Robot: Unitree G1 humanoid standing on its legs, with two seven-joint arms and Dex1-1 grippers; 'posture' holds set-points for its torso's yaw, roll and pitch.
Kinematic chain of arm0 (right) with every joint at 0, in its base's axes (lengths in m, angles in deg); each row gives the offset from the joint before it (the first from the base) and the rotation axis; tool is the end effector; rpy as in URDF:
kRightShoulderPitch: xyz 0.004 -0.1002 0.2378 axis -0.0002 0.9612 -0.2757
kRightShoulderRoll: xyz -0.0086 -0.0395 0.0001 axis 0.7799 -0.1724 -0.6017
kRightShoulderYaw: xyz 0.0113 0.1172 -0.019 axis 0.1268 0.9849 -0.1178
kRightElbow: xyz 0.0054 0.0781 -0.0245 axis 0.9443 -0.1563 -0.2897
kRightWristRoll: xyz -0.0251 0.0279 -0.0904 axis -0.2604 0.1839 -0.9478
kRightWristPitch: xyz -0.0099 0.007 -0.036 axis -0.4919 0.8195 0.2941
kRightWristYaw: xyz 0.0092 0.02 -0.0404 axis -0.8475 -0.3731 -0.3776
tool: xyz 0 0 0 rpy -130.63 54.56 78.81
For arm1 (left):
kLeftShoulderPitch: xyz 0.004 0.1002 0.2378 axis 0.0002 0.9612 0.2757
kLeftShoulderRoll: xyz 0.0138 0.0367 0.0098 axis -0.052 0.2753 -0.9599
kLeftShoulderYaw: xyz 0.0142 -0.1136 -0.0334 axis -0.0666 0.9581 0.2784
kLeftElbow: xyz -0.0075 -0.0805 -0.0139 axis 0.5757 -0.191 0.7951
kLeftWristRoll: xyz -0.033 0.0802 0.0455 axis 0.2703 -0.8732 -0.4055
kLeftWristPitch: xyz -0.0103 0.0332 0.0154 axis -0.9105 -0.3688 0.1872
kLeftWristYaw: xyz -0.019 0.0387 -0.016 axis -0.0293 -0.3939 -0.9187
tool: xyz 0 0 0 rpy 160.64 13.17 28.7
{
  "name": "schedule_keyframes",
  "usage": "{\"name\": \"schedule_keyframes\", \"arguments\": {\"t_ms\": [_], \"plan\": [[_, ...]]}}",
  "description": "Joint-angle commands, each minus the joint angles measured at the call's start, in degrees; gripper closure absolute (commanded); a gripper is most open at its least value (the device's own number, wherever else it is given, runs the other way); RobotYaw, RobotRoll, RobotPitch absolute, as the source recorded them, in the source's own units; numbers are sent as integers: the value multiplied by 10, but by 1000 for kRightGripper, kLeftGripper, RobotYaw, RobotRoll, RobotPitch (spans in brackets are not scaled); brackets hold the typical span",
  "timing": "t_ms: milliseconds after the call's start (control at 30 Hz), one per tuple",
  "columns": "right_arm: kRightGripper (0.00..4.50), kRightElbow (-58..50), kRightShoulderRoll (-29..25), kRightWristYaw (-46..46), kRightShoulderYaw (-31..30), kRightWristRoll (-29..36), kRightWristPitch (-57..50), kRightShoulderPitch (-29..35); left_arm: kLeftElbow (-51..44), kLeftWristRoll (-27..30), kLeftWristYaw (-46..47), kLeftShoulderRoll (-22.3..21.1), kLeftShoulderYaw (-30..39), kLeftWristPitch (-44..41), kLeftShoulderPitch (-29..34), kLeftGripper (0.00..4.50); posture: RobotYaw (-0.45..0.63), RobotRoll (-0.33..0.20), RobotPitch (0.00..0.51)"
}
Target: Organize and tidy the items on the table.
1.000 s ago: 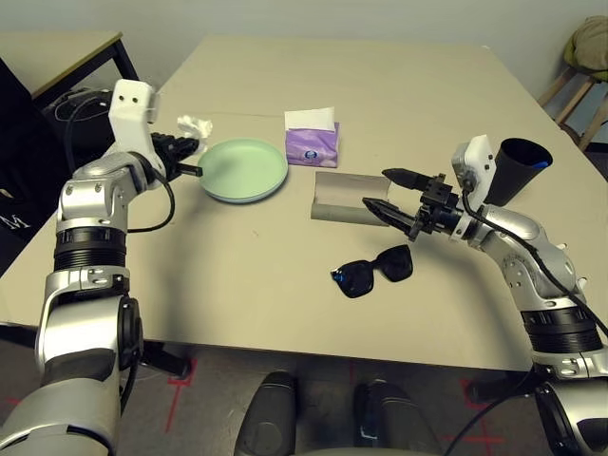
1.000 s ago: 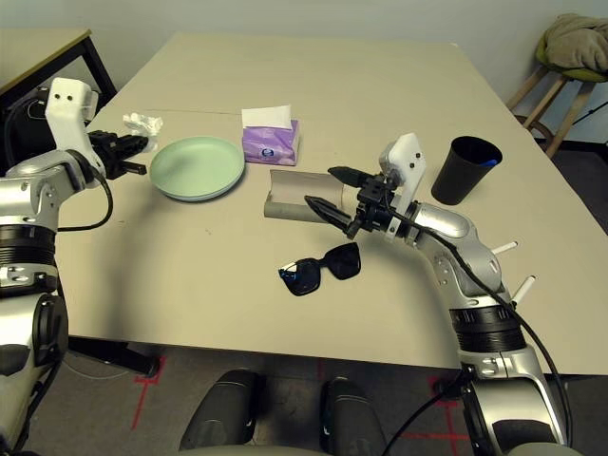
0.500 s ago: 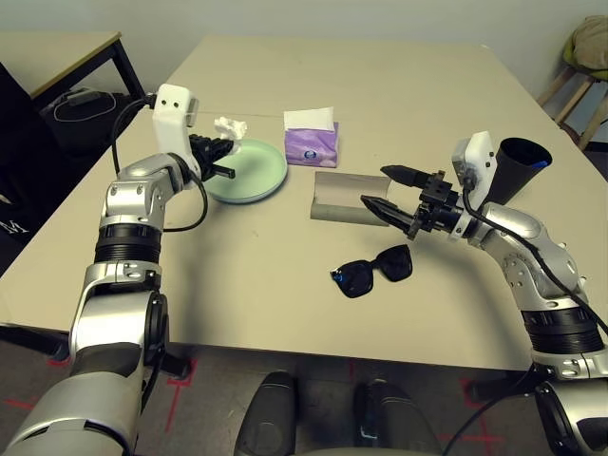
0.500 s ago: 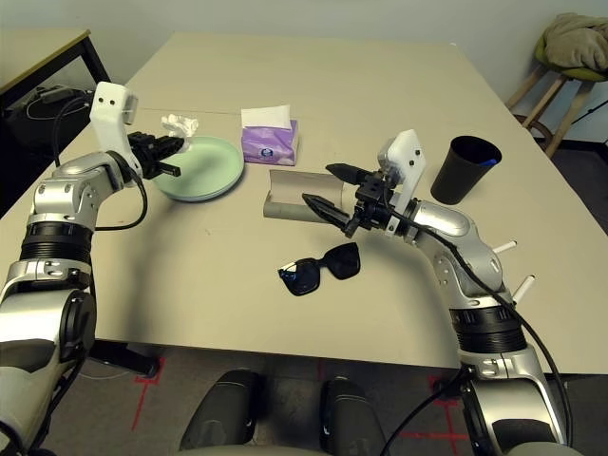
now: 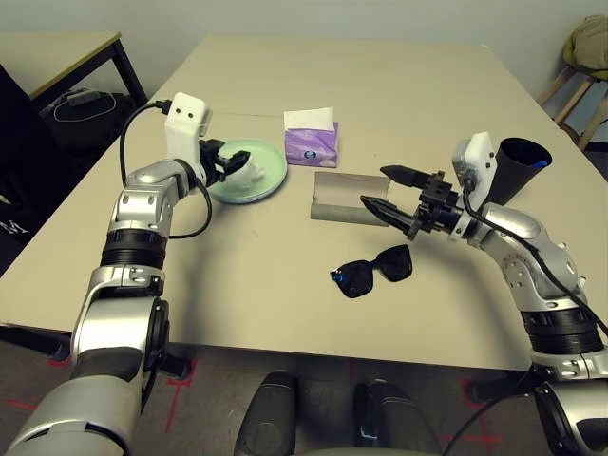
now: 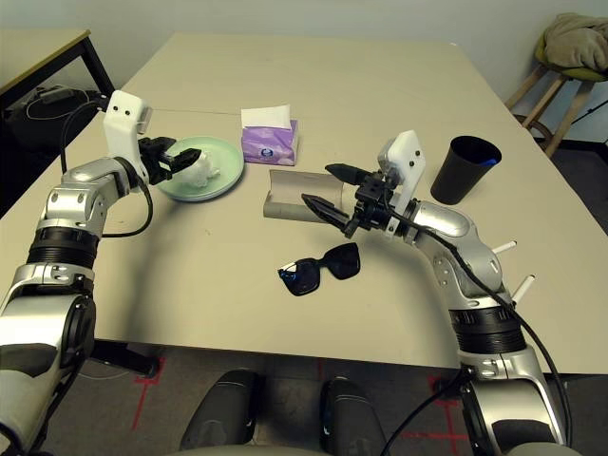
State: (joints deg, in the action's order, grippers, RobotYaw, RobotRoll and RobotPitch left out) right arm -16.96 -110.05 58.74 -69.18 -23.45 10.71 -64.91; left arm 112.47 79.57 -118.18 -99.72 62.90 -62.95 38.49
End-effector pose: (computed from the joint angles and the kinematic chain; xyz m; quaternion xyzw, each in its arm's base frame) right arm 0.2802 -0.2033 0.1431 -0.0392 -0.0510 0.4693 0.8807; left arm 0.3442 0.2583 0.1698 0.1012 0.0620 -0.1941 0.9738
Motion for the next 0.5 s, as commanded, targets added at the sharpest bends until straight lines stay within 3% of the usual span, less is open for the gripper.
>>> {"name": "schedule_keyframes", "arguments": {"t_ms": [33, 500], "plan": [[0, 3, 0, 2, -2, -1, 6, 3, -5, 22, -20, 0, 19, 23, 19, 31, 207, 0, 58], [0, -7, -10, 3, 1, 1, -3, 6, -33, 94, -236, -33, 30, 90, 77, 31, 199, 0, 72]]}}
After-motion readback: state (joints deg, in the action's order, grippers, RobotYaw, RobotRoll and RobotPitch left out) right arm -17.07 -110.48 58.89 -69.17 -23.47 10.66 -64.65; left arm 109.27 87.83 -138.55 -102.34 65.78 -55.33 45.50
